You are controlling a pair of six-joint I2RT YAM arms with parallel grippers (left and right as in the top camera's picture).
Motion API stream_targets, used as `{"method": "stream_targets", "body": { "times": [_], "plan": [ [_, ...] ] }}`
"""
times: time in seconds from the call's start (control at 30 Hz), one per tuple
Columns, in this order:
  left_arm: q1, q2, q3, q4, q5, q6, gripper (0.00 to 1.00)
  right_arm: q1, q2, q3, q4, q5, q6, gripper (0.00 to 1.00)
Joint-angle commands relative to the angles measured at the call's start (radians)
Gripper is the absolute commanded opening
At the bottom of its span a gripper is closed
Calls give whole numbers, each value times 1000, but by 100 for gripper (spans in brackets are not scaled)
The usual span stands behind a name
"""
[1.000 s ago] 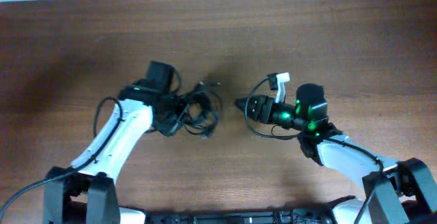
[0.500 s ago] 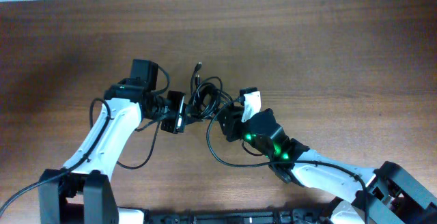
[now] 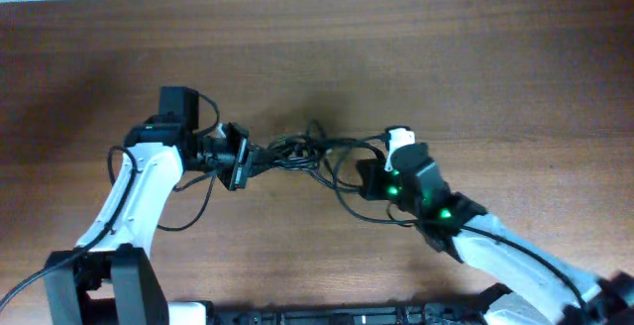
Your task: Untangle cables
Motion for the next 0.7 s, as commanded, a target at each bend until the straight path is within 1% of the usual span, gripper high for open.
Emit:
{"method": "stream_targets", "body": {
  "times": [0.0,0.07,0.1,0.13,0.17,0.2,0.23,0.27,0.3,0.33,0.37,0.4,0.43,0.47,0.5,0.53,0.57,0.6,0.67],
  "plan": [
    [79,-28,1,5,-34,48,0,-92,-103,-16,-98,51,-103,4],
    [80,-28,1,5,-61,48,0,-100,-117,-16,-107,51,-118,4],
    [79,-28,1,6,-95,47,0,-100,-118,-16,-100,-5,-117,4],
    [79,-28,1,6,-111,47,0,-99,-117,-16,-68,-126,-117,4],
    [79,-28,1,16,-127,47,0,-98,-117,-16,-23,-304,-130,4],
    [79,-28,1,60,-125,47,0,-98,-117,-16,-24,-386,-188,4],
    [79,-28,1,95,-93,39,0,-98,-117,-16,-24,-467,-201,4],
    [79,-28,1,162,-28,8,0,-97,-116,-16,-18,-650,-227,4],
    [79,-28,1,226,2,-28,0,-97,-116,-16,-42,-674,-253,4],
    [79,-28,1,327,64,-29,0,-98,-116,-16,-113,-636,-274,18],
    [79,-28,1,341,82,-29,0,-98,-116,-16,-103,-642,-259,45],
    [79,-28,1,339,69,-39,0,-98,-116,-16,-34,-669,-168,66],
    [79,-28,1,327,55,-79,0,-97,-116,-16,79,-703,-80,83],
    [79,-28,1,315,44,-116,0,-97,-116,-16,172,-718,-32,86],
    [79,-28,1,314,28,-156,0,-97,-116,-16,262,-718,-22,87],
    [79,-28,1,309,26,-209,0,-97,-116,-16,356,-712,-3,91],
    [79,-28,1,277,26,-280,0,-90,-116,-16,426,-711,58,91],
    [79,-28,1,239,26,-329,0,-63,-116,-16,465,-703,68,91],
    [79,-28,1,231,26,-344,0,53,-114,-16,477,-613,56,89]
  ]
}}
